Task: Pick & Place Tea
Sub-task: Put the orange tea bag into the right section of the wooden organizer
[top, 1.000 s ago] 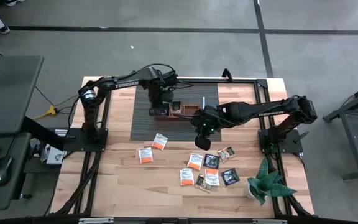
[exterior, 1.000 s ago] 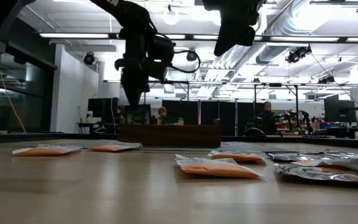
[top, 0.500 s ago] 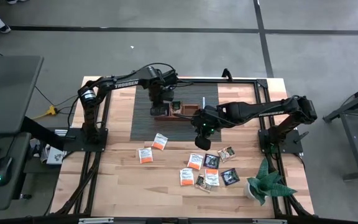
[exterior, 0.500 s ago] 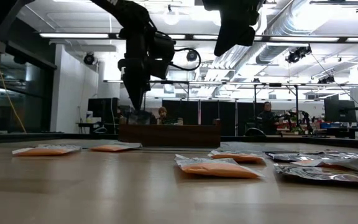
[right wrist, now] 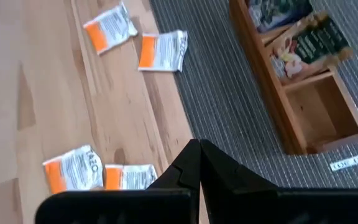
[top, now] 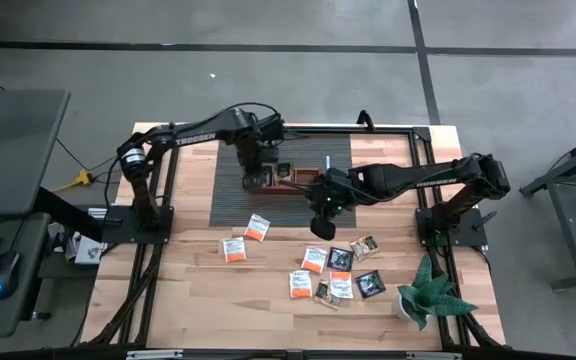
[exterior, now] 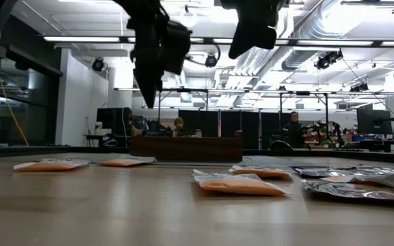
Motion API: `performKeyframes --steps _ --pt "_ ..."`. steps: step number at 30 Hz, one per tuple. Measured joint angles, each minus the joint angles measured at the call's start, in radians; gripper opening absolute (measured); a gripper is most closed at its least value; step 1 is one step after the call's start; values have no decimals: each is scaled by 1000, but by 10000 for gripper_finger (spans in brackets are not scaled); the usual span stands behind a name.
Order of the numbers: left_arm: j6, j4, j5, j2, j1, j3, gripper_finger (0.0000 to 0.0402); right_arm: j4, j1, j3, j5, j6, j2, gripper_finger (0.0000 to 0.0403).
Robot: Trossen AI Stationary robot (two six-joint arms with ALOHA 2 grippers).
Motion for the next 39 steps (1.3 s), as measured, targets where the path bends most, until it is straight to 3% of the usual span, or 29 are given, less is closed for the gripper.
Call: performKeyframes --steps 7,14,17,23,28,39 --pt "-118 78 65 -122 -99 -105 3 120 0 0 -27 -1 35 0" --pt "-276 191 72 -284 -185 -432 1 311 21 0 -102 -28 140 0" --pt "-369 315 73 -355 -206 -581 1 425 38 0 -117 -52 196 0" --pt "-510 439 132 -472 -227 -806 0 632 67 0 -140 -96 314 0" --pt "-569 548 173 -495 -244 -924 0 805 66 0 -247 -74 414 0" --pt "-591 676 242 -493 -250 -1028 0 917 65 14 -252 -67 544 0"
